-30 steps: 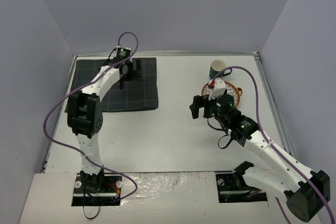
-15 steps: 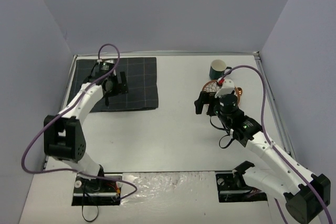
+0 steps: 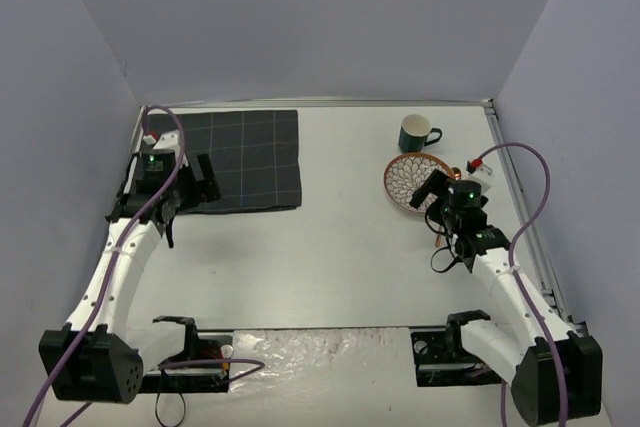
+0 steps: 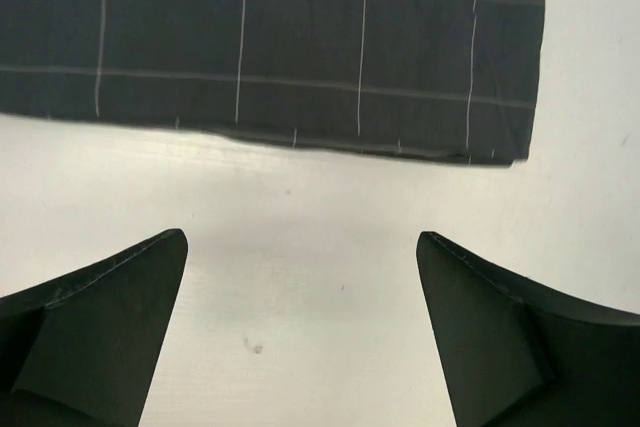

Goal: Set the dinner table for one person

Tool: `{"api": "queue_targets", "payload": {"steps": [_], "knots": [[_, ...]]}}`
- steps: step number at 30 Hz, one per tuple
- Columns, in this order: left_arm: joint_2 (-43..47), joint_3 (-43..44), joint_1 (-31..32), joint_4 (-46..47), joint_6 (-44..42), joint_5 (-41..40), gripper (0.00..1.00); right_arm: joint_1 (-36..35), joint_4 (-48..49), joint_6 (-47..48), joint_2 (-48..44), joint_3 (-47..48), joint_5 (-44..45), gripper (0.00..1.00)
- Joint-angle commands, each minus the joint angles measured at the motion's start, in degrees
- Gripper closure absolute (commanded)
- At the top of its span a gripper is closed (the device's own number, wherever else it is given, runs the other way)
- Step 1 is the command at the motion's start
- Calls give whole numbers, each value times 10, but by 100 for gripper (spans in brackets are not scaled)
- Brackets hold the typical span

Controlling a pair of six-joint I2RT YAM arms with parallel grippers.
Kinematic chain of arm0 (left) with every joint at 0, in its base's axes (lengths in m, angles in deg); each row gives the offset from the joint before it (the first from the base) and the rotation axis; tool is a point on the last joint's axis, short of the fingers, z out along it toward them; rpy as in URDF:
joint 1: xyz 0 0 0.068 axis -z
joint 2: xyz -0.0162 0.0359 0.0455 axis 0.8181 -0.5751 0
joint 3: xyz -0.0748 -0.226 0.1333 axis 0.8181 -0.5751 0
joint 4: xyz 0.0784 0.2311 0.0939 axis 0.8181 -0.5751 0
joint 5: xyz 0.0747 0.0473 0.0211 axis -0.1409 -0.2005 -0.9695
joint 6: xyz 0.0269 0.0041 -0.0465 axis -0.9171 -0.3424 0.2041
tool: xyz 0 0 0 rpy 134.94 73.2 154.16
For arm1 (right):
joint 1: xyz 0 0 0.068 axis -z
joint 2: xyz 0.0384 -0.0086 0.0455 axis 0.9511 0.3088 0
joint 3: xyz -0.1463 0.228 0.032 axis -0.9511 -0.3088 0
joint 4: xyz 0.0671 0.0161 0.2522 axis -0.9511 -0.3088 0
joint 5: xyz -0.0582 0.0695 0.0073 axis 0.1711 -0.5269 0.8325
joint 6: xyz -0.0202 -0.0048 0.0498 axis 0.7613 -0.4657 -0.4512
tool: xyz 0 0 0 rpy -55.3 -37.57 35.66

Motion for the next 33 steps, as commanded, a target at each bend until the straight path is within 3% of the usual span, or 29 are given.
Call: {"api": "queue_targets", "payload": {"steps": [1,23,33], "knots": [[19,0,-9,25,-13,24,3,42,97,-71,34,-20,-65,3],[47,-11,-15,20,0,24,3,77,320,-196,238,-54,-66,26],[43,-14,-16,24,3,33,3,83,362,-237,285,-92,-32,51]]}}
